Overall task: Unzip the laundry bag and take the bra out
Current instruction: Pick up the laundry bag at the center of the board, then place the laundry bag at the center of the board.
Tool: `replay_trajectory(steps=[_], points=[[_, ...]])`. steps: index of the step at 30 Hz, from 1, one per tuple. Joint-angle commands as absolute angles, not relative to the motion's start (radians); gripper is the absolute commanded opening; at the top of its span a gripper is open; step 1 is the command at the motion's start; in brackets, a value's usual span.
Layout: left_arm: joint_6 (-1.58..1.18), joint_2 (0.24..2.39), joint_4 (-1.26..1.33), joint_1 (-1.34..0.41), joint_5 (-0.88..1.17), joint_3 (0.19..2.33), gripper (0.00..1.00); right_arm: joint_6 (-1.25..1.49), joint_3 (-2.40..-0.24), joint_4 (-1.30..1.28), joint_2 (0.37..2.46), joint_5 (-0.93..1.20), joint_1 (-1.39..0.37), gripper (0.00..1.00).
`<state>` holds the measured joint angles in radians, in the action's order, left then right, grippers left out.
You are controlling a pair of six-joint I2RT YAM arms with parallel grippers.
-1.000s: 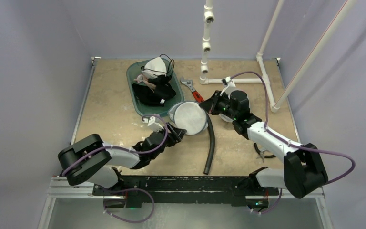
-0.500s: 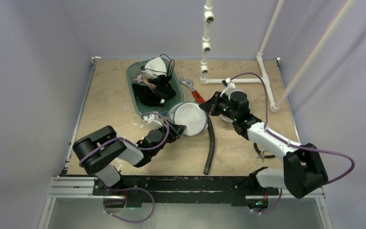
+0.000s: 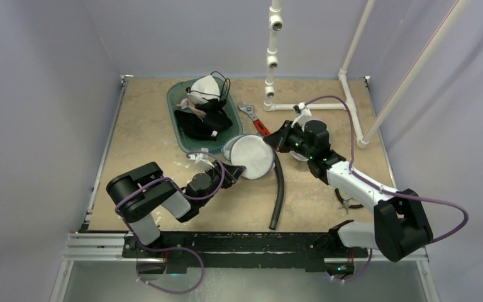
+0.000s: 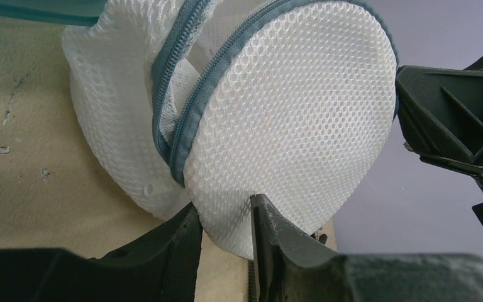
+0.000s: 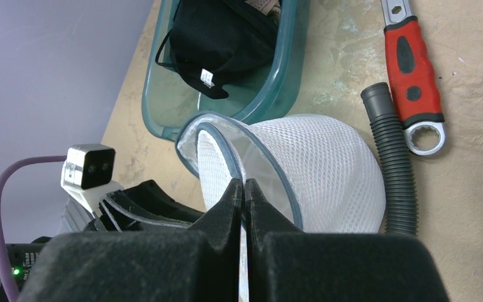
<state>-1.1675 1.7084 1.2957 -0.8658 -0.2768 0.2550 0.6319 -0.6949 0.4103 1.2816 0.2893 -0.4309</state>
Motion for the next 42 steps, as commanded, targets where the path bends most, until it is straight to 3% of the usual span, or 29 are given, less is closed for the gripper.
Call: replay_trajectory(steps=[1, 3, 5, 6, 7, 9, 10, 13, 15, 19, 23, 31, 35, 42], points=[[-1.16, 1.71, 1.391, -0.861, -0.251, 0.271, 0.29, 0.631, -0.68, 0.445, 1.249, 0.316, -0.426, 0.0], [-1.159, 1.711, 1.393, -0.861, -0.247, 0.272, 0.21, 0.631, -0.677, 0.445, 1.246, 0.317, -0.426, 0.0], [-1.154, 1.7, 1.399, -0.861, -0.241, 0.262, 0.03, 0.63, -0.678, 0.435, 1.239, 0.314, -0.426, 0.0], [-1.153, 1.685, 1.387, -0.861, -0.235, 0.258, 0.0, 0.629, -0.683, 0.419, 1.233, 0.308, -0.426, 0.0], [-1.154, 1.656, 1.35, -0.861, -0.23, 0.255, 0.0, 0.622, -0.691, 0.397, 1.219, 0.304, -0.426, 0.07], [-1.153, 1.561, 1.176, -0.862, -0.218, 0.274, 0.0, 0.605, -0.718, 0.321, 1.192, 0.257, -0.426, 0.41], [-1.147, 1.493, 1.035, -0.863, -0.217, 0.295, 0.0, 0.6, -0.736, 0.257, 1.174, 0.239, -0.426, 0.54], [-1.081, 1.294, 0.575, -0.89, -0.258, 0.409, 0.0, 0.54, -0.784, 0.107, 1.1, 0.142, -0.427, 0.83], [-1.035, 1.187, 0.316, -0.909, -0.298, 0.501, 0.0, 0.528, -0.79, 0.064, 1.033, 0.096, -0.429, 0.94], [-0.972, 1.064, -0.042, -0.912, -0.335, 0.687, 0.0, 0.55, -0.748, 0.054, 0.908, 0.078, -0.429, 0.96], [-0.898, 1.086, -0.297, -0.912, -0.336, 0.95, 0.0, 0.548, -0.733, 0.036, 0.82, 0.02, -0.43, 0.96], [-0.817, 1.231, -0.435, -0.934, -0.231, 1.349, 0.0, 0.638, -0.641, 0.084, 0.674, 0.019, -0.429, 0.96], [-0.86, 1.195, -0.437, -0.94, -0.223, 1.252, 0.0, 0.647, -0.62, 0.051, 0.638, 0.027, -0.43, 0.96], [-1.047, 0.915, -0.327, -0.941, -0.244, 0.699, 0.0, 0.636, -0.555, 0.037, 0.591, 0.046, -0.43, 0.96]])
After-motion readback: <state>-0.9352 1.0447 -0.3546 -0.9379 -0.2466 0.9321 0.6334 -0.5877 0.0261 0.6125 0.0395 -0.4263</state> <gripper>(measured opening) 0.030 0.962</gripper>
